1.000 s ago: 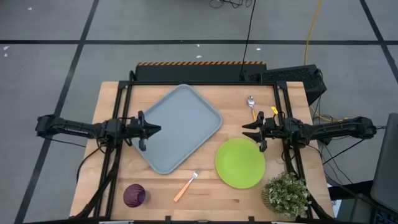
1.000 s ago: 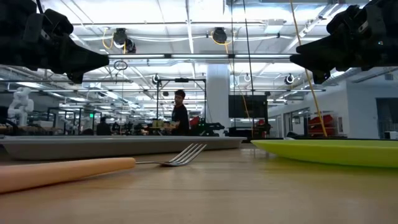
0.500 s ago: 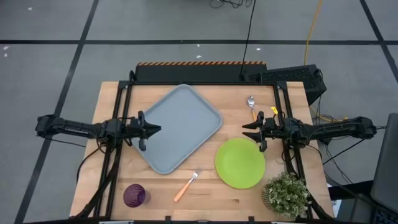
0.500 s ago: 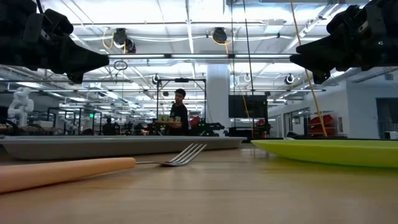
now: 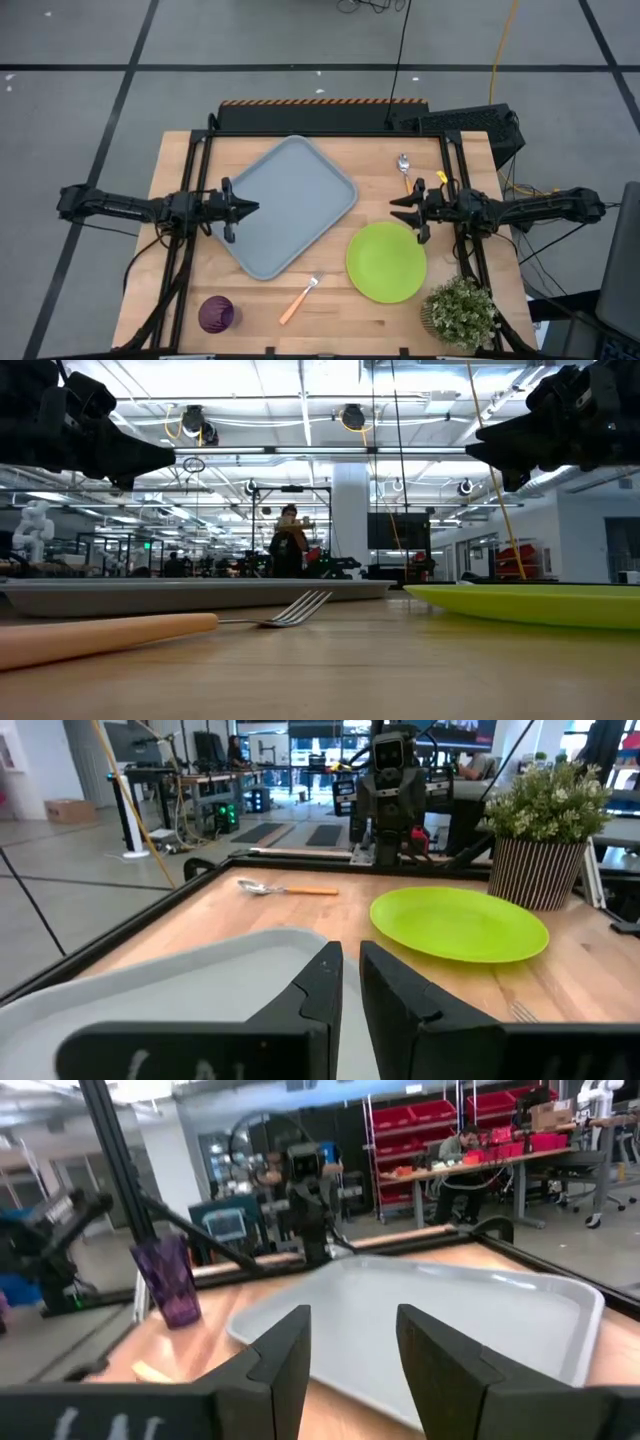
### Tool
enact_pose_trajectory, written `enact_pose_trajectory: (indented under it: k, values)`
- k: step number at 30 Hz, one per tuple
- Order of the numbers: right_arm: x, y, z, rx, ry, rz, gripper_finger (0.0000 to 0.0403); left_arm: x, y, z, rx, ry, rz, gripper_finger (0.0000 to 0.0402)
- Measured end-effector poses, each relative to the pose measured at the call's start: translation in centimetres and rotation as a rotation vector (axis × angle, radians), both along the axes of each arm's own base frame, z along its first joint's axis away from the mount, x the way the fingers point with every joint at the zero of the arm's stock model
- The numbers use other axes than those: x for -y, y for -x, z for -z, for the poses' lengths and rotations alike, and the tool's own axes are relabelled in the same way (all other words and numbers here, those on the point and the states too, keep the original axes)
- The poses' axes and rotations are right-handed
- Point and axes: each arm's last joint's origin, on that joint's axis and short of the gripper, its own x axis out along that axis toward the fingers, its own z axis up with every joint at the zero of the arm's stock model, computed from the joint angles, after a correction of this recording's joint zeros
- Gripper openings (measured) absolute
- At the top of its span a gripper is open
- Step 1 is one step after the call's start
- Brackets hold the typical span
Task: Pick and place plate/cup/fork/spoon on tray
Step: Put the green plate on the gray serving tray
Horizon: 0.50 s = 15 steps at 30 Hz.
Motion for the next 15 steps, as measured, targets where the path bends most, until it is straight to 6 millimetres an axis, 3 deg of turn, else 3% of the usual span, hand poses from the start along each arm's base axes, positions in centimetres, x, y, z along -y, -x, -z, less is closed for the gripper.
enact_pose_trajectory:
  k: [8,15]
  values:
    - [0.0,0.2,-1.3,0.138,-0.081,-0.011,0.0142,0.0,0.0,-0.9,0.094,0.028,0.000,0.0042]
    - [0.0,0.3,-1.6,0.173,-0.092,-0.014,0.0142,0.0,0.1,-1.4,0.173,0.193,0.009,0.0042]
